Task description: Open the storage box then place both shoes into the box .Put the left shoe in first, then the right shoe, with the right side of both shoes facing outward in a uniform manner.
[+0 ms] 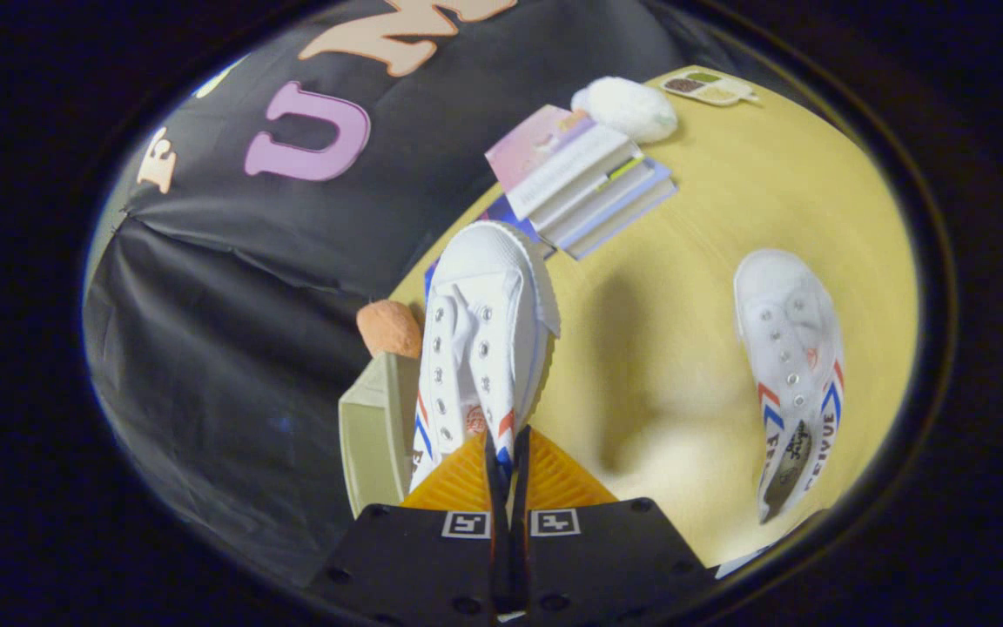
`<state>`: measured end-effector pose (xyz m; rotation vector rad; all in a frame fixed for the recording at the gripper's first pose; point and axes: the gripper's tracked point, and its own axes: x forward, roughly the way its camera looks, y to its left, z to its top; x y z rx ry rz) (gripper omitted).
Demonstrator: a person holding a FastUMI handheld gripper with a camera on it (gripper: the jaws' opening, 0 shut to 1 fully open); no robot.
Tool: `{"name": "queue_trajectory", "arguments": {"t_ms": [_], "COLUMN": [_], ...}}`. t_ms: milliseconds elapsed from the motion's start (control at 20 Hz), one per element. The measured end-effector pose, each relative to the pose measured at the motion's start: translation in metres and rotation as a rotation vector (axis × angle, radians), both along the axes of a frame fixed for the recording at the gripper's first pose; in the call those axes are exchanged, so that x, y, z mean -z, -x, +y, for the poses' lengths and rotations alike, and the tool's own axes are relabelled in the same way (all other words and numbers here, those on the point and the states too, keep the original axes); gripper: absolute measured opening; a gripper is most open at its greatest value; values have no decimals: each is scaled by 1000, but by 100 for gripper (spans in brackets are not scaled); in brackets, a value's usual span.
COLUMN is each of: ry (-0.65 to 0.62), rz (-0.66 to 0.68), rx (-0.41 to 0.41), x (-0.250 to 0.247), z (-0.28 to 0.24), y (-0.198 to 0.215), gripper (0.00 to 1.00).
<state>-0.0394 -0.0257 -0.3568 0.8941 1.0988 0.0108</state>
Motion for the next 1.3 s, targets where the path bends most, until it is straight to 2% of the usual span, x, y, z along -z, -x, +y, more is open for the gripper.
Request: {"name": "queue_trajectory", "arguments": {"t_ms": [300, 500, 800, 1300], "ry": [-72, -123, -112, 3], "rz": [-153, -178, -119, 18], "rx": [-72, -166, -314, -491], "x": [-79, -90, -56, 20], "z": [46, 101, 173, 229], "y": [-35, -38, -15, 26], "gripper": [3, 3, 3, 3]}}
